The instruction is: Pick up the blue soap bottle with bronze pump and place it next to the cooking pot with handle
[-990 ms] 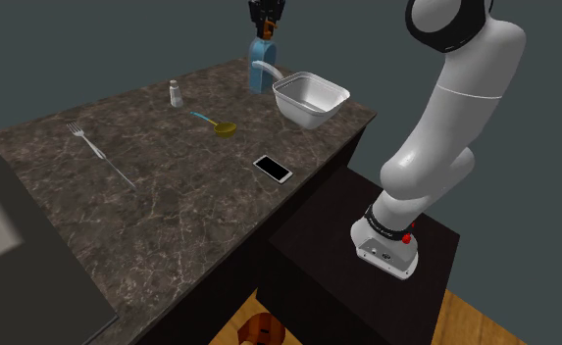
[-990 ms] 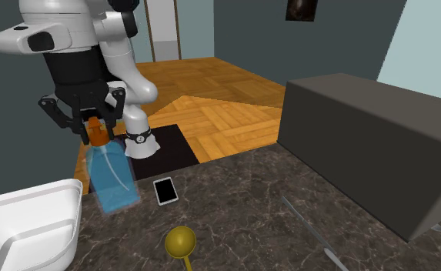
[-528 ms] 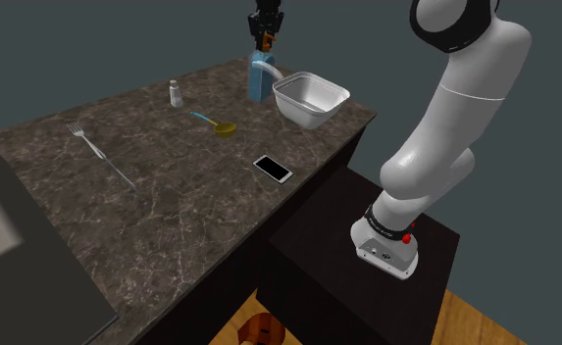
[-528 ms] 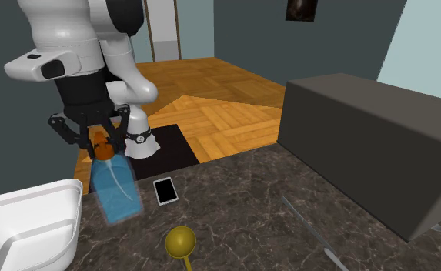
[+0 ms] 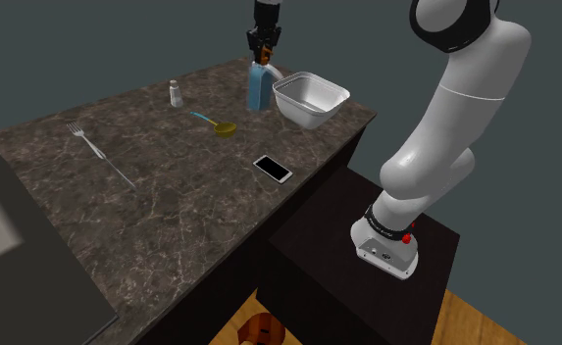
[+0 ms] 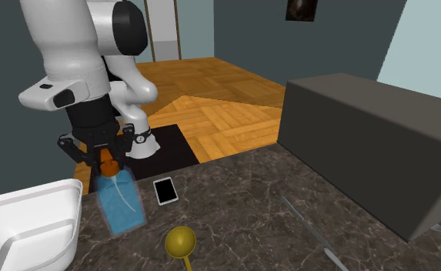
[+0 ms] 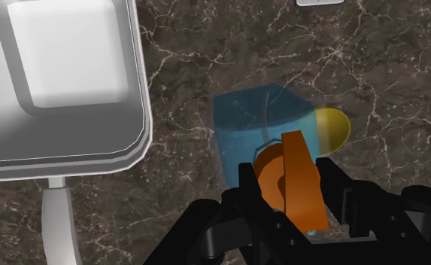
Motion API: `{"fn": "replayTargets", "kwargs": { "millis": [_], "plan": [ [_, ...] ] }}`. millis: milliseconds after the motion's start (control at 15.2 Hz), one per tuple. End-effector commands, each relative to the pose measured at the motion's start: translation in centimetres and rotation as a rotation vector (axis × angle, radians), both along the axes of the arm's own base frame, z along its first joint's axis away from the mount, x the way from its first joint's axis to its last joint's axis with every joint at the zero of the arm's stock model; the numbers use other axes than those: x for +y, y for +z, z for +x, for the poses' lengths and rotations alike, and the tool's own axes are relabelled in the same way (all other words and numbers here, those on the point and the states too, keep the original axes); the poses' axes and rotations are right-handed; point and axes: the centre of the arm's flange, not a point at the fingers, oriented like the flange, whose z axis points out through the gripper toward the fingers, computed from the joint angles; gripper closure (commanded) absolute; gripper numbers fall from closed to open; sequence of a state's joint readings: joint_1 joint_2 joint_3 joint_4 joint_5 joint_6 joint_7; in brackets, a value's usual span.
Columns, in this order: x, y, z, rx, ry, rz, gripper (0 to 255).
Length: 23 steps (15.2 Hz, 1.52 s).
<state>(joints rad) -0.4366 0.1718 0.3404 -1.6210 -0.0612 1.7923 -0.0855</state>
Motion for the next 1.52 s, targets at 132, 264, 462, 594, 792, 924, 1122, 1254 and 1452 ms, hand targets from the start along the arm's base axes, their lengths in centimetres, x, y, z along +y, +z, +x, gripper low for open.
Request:
{"fn": "replayTargets", "kwargs": {
  "millis": [132, 264, 462, 594, 792, 924, 1122, 1254, 1452],
  "plan": [
    [0.0, -2.0, -0.1, -0.001, 0.0, 0.0, 255],
    [0.0, -3.1, -0.1, -0.001, 0.0, 0.0, 255],
    [0.0, -4.7, -0.1, -0.001, 0.0, 0.0, 255],
    [0.0, -5.7, -0.1, -0.001, 0.0, 0.0, 255],
    [0.0, -7.3, -0.1, -0.001, 0.0, 0.0, 255],
    [0.0, -8.4, -0.1, -0.001, 0.0, 0.0, 255],
    [0.0, -9.9, -0.1, -0.001, 0.0, 0.0, 255],
    [0.0, -10.4, -0.1, -0.001, 0.0, 0.0, 255],
    [0.0, -10.4, -0.1, -0.001, 0.0, 0.0, 255]
  ]
}}
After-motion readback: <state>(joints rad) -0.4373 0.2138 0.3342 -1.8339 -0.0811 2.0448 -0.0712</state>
